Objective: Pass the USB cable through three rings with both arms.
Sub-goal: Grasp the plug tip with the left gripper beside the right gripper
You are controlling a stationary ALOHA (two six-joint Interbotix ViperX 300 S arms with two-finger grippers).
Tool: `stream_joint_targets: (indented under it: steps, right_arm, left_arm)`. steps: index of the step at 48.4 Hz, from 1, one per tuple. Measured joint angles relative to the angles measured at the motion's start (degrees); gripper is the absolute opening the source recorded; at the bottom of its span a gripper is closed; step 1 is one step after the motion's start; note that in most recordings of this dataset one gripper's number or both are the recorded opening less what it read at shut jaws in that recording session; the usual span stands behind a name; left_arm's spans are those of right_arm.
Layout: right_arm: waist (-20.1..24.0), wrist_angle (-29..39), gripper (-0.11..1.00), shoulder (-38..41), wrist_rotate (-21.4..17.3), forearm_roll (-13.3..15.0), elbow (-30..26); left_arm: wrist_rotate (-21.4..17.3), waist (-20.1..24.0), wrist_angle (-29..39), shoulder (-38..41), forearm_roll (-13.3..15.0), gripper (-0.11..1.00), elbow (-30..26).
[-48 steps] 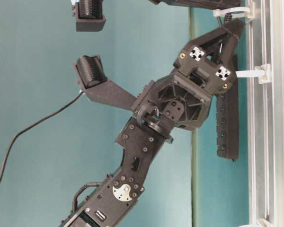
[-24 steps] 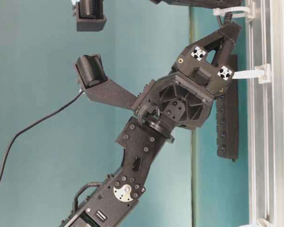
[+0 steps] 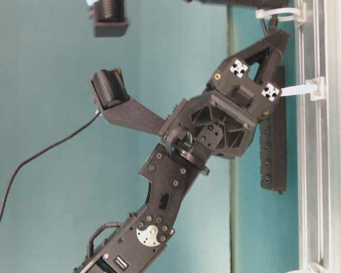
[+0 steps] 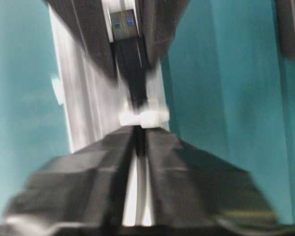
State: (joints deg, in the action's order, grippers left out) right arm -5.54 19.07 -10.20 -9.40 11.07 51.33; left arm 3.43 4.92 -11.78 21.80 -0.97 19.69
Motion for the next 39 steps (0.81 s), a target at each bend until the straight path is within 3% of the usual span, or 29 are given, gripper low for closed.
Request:
stream_joint_targets:
  steps: [5,12,15,22,39]
  right_arm:
    - [0.0,0.18,0.25,-0.09,0.0,0.0,0.09]
    - [0.0,0.97,0.65,-0.79,0.0,0.0,0.44]
    - [0.0,1.41,0.76,-1.49,0.0,0.0,0.53]
    - [0.0,2.02,0.77,-3.78,0.0,0.0,0.53]
    - [0.18,1.85,0.77,-6.86,0.0,0.0,-0.79]
  left_arm:
    - [0.0,0.09,0.0,-0.53,0.0,0.21,0.62]
    - [-0.18,0.35,0.0,-1.58,0.0,0.21,1.76]
    - [-0.44,0.44,0.0,-2.37,0.0,0.21,2.37]
    - [-2.81,0.7,0.09,-4.57,0.0,0.21,3.96]
    - [-13.36,0.7,5.19,-11.16,-0.09,0.21,6.33]
